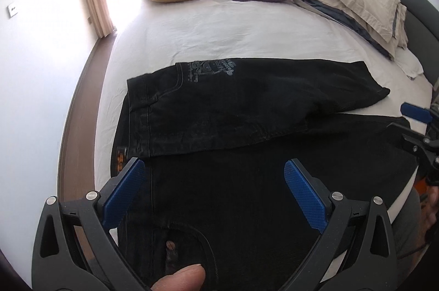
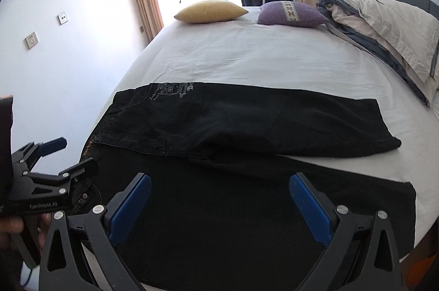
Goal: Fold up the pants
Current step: 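Grasp the jeans waistband with the left gripper while the right gripper grasps the waistband beside it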
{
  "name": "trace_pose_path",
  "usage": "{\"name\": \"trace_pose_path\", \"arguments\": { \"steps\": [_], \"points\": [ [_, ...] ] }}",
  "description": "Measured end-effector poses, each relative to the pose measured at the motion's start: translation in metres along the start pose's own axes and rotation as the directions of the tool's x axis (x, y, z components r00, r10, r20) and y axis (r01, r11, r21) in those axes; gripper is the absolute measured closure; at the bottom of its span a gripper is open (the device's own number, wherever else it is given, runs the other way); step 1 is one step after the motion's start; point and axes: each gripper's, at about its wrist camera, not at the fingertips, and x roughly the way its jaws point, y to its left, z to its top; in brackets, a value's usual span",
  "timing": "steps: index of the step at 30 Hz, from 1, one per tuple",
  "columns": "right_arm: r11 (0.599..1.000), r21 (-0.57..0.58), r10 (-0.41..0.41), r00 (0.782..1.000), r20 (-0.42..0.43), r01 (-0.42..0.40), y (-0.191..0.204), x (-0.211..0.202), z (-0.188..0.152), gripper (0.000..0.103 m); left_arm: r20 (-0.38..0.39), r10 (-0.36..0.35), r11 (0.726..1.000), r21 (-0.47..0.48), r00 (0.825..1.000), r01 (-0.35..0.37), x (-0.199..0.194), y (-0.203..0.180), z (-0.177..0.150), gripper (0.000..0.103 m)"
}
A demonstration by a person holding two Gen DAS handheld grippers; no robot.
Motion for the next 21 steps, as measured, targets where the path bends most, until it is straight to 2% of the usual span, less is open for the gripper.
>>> {"name": "trace_pose_path", "arguments": {
  "steps": [3,7,11,13,15,17,21],
  "points": [
    [0.996,-0.073,0.060,0.998,0.019,-0.058,-0.015,0.016,0.026,0.003,-0.056,0.008,0.996,0.088,0.998,-0.004,0.037,0.019,0.040,0.000],
    [0.977,-0.183,0.110,0.994,-0.007,-0.110,-0.029,0.047,0.058,0.020,-0.065,0.040,0.980,0.196,0.997,-0.027,0.086,0.053,0.102,0.000],
    [0.946,-0.253,0.196,0.980,-0.042,-0.201,-0.039,0.077,0.081,0.025,-0.162,0.012,0.941,0.335,0.987,0.044,0.146,0.071,0.149,0.000],
    [0.934,-0.267,0.228,0.972,-0.061,-0.236,-0.043,0.091,0.088,0.028,-0.214,-0.003,0.925,0.370,0.977,0.084,0.176,0.079,0.164,0.005],
    [0.925,-0.269,0.255,0.964,-0.080,-0.268,-0.047,0.105,0.095,0.031,-0.286,-0.062,0.924,0.346,0.956,0.164,0.201,0.088,0.174,0.018],
    [0.919,-0.279,0.262,0.960,-0.095,-0.279,-0.050,0.119,0.100,0.032,-0.330,-0.085,0.915,0.348,0.940,0.205,0.219,0.092,0.179,0.030],
    [0.899,-0.288,0.306,0.943,-0.128,-0.331,-0.052,0.140,0.107,0.033,-0.404,-0.111,0.892,0.363,0.908,0.271,0.248,0.089,0.176,0.035]
  ]
}}
